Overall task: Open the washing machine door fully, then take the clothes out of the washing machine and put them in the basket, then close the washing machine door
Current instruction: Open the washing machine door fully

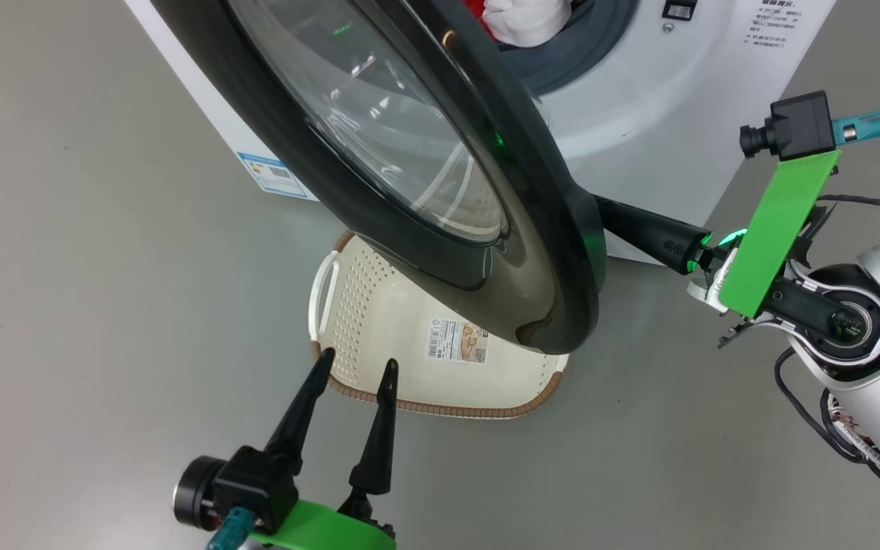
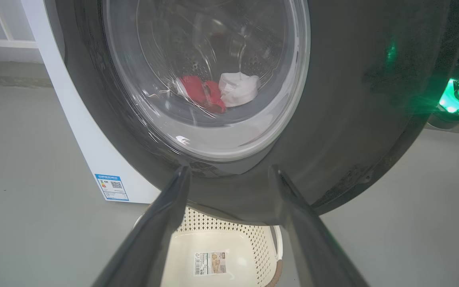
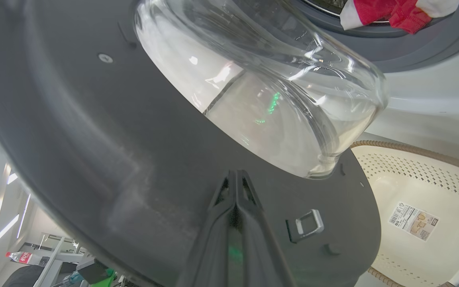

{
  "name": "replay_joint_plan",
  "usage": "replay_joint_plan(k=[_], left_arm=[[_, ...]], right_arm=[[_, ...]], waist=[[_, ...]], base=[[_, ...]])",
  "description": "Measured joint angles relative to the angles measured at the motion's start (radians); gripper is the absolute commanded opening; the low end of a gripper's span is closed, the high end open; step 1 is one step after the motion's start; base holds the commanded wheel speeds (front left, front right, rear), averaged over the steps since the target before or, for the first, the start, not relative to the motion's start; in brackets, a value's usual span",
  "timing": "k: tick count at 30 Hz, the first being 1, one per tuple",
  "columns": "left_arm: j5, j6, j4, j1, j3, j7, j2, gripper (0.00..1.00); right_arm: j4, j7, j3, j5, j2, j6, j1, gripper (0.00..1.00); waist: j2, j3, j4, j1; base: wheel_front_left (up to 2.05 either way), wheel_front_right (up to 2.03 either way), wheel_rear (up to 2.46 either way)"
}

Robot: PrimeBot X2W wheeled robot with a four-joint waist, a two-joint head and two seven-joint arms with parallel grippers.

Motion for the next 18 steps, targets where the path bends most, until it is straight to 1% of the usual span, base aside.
replay_joint_plan(k=[6, 7, 8, 9, 10, 11, 12, 18], left_arm=[[0.0, -0.001, -0.001, 0.006, 0.002, 0.0, 0.0, 1.0], [0.0, -0.001, -0.001, 0.006, 0.003, 0.0, 0.0, 1.0], [0.0, -0.001, -0.001, 0.006, 0.005, 0.0, 0.0, 1.0], [0.0, -0.001, -0.001, 0.006, 0.006, 0.0, 0.0, 1.0], [0.0, -0.002, -0.001, 0.006, 0.007, 0.0, 0.0, 1.0], [0.0, -0.002, -0.001, 0.006, 0.008, 0.0, 0.0, 1.0], [0.0, -0.002, 0.0, 0.006, 0.01, 0.0, 0.0, 1.0], [0.003, -0.02, 0.01, 0.007, 0.03, 0.0, 0.001, 1.0]], right_arm=[[0.006, 0.0, -0.013, -0.009, 0.004, 0.0, 0.012, 0.0], [0.006, -0.002, -0.014, -0.01, 0.005, 0.0, 0.012, 0.05], [0.007, -0.004, -0.014, -0.013, 0.006, 0.0, 0.012, 0.24], [0.009, -0.006, -0.015, -0.017, 0.007, 0.0, 0.013, 0.36], [0.01, -0.008, -0.016, -0.018, 0.007, 0.0, 0.013, 0.45], [0.012, -0.014, -0.017, -0.019, 0.008, 0.0, 0.014, 0.89], [0.013, -0.019, -0.018, -0.022, 0.009, 0.0, 0.017, 1.0], [0.026, -0.069, -0.035, -0.035, 0.012, 0.0, 0.081, 1.0]], waist=[[0.0, -0.002, 0.0, 0.0], [0.0, -0.002, 0.0, 0.0], [0.0, -0.002, -0.001, 0.0], [0.0, -0.002, -0.001, 0.0], [0.0, -0.003, -0.002, 0.0], [0.0, -0.004, -0.003, 0.0], [0.0, -0.006, -0.004, 0.0], [0.0, -0.025, -0.017, 0.0]], base=[[0.0, 0.0, 0.0], [0.0, 0.0, 0.0], [0.0, 0.0, 0.0], [0.0, 0.0, 0.0], [0.0, 0.0, 0.0], [0.0, 0.0, 0.0], [0.0, 0.0, 0.0], [0.0, 0.0, 0.0]])
